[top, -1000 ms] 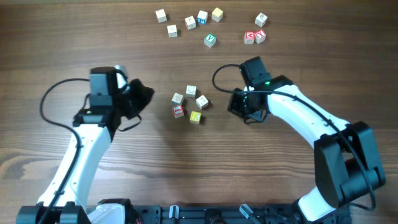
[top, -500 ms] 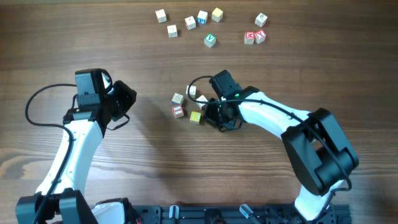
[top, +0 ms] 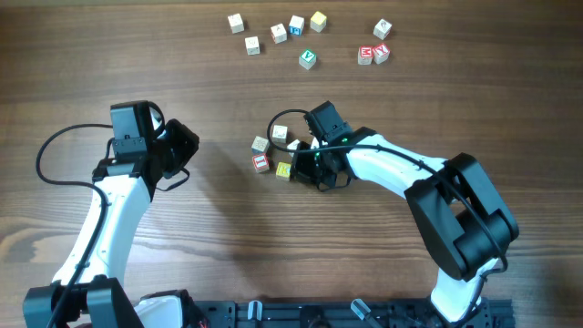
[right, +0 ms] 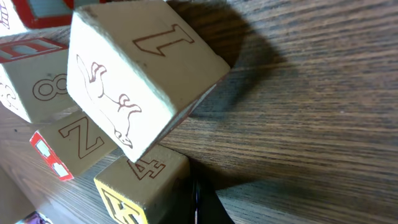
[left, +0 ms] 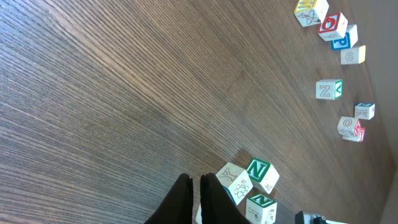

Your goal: Form a circle

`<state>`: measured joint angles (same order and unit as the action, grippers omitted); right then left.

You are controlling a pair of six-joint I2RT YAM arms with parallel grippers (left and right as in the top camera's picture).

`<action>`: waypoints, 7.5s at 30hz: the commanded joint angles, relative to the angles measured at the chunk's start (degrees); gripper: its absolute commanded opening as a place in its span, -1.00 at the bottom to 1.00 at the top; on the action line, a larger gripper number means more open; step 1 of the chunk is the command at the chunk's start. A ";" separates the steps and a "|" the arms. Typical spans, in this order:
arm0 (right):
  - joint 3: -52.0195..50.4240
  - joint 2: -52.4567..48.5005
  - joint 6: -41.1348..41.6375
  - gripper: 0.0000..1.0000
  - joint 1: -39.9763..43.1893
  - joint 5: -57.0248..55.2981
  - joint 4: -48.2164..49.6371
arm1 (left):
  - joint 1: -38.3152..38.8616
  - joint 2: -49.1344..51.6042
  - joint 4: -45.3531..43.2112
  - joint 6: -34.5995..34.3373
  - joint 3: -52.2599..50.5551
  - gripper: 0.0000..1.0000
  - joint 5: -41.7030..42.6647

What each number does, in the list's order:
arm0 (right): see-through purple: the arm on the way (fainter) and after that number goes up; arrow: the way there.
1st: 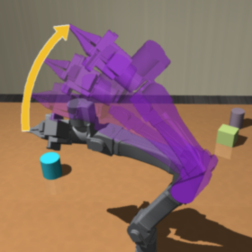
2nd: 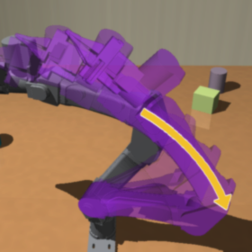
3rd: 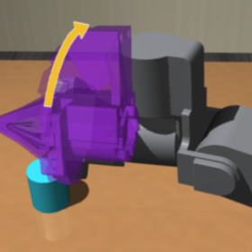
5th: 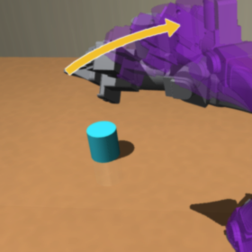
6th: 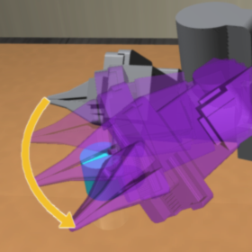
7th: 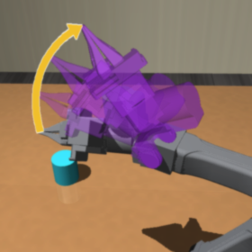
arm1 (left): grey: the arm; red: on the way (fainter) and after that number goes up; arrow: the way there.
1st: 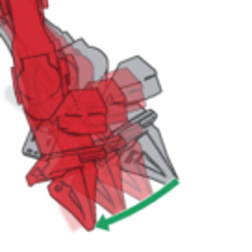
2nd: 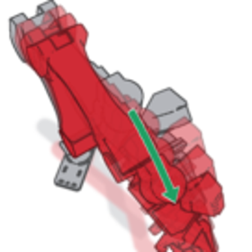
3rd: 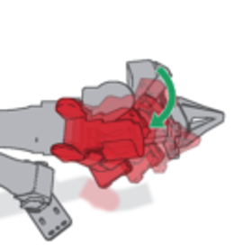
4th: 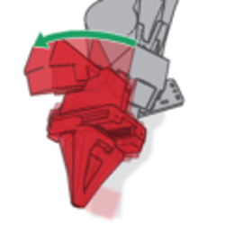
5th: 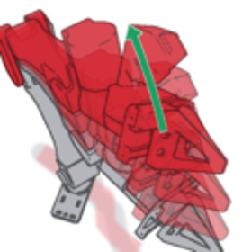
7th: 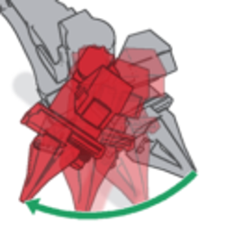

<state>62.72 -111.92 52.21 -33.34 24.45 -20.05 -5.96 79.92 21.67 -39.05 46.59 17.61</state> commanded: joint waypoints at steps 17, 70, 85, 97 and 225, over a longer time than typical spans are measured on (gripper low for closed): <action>-0.57 -1.49 -4.44 -0.92 1.60 -3.87 5.09 | -0.28 0.50 1.36 1.36 0.61 -0.85 -0.81; 0.00 1.49 -13.18 -0.91 2.03 9.11 -3.06 | -0.28 0.50 2.89 1.36 0.57 -0.88 -1.22; 0.00 1.49 -12.57 -0.91 1.79 11.26 0.57 | -0.28 0.50 2.89 1.36 0.57 -0.89 -1.22; 0.00 1.49 -12.59 -0.91 1.79 11.23 3.15 | -0.28 0.50 2.89 1.36 0.57 -0.89 -1.22; -0.15 1.57 -8.70 -0.90 3.85 -9.07 -5.99 | 12.92 17.00 4.72 -6.80 -0.61 -0.92 0.94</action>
<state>62.81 -110.50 44.71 -29.36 20.62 -25.34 5.56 95.33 26.37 -43.68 46.44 16.93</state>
